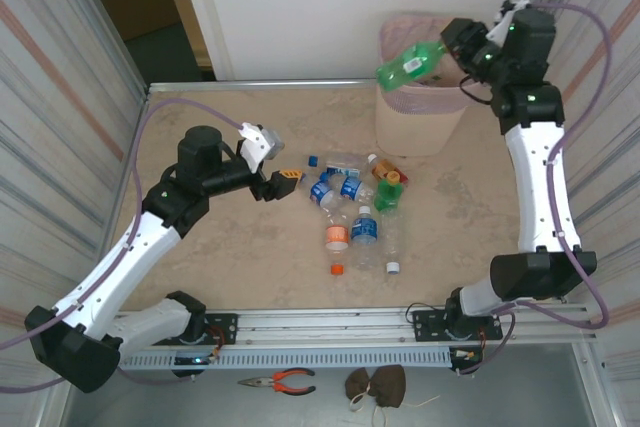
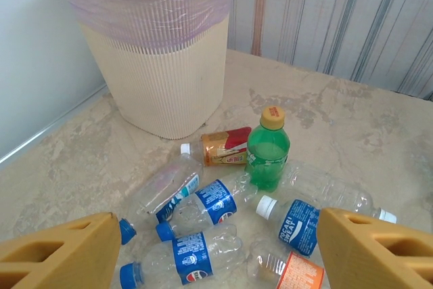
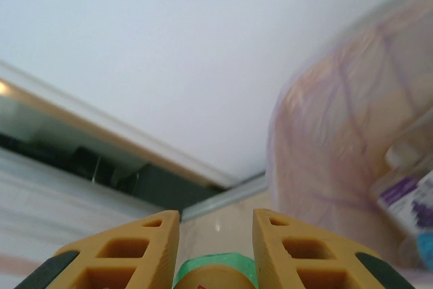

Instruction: Put the plastic bottles in the bin

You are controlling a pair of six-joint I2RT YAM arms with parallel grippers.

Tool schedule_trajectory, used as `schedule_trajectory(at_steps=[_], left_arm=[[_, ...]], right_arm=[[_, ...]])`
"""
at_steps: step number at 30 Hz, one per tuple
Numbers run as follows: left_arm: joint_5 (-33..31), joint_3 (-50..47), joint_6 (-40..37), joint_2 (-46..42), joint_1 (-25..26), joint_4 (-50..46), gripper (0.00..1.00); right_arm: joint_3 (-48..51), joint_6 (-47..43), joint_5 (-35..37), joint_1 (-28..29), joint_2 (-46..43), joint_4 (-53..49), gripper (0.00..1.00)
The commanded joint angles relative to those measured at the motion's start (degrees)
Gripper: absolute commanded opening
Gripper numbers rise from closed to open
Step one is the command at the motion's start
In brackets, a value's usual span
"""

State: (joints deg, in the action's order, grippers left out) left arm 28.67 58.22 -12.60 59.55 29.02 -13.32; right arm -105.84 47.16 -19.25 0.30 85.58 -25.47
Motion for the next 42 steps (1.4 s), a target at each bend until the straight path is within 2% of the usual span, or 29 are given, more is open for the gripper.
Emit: schedule_trajectory(at_steps=[1,8,17,24,31,42], left_arm=[[-0.4,-0.9,1.3,-2.0,0.3,0.3,0.76],[-1.0,-1.2,2.1,-2.5,0.3,-0.5,0.76],[-1.7,-1.6,1.9,-2.5,0.3,-0.8,0.76],[-2.0,-1.5,1.9,-2.2,0.3,-1.1,0.76],[-2.7,-1.4,1.9,-2.5,0.3,-2.1,0.76],[-2.8,-0.5,1.7,-2.7,0.3,-3.0,0.76]], right_arm=[[-4.6,-0.5,1.0,-2.4,3.1,2.1,0.22],[-7.9,-2.5,3.3,-4.9,10.4,2.2,0.21],[-2.7,-4.8,7.9,-3.8,14.8,6.0,0.2],[0.9,-5.2,8.3,-3.2,19.0,7.8,0.21],[0.2,-5.1,8.5,-2.3,23.6,8.3,0.23],[-4.8,-8.1,11.8,-2.5,22.7,3.5,0.47]])
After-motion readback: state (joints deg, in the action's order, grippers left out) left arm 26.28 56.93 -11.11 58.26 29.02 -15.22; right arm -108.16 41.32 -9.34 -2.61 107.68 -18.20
